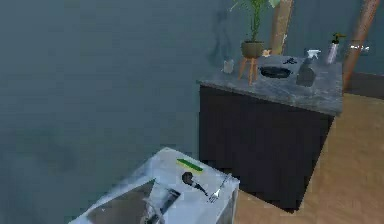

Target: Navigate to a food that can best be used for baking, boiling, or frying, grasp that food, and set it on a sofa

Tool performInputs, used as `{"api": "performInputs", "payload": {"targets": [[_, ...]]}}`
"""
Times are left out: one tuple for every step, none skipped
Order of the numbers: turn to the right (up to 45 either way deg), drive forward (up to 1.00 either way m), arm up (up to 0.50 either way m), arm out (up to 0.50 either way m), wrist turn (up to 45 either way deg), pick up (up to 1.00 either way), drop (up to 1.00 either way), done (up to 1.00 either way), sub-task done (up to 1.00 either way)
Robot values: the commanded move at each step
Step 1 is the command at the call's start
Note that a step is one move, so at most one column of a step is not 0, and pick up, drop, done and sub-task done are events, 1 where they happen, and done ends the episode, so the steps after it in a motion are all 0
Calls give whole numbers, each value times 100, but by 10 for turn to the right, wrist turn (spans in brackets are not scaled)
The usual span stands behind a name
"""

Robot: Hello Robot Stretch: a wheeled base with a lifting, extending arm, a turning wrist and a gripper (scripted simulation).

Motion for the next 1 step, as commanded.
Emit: {"api": "performInputs", "payload": {"targets": [[-450,0,0,0,0,0,0,0,0]]}}
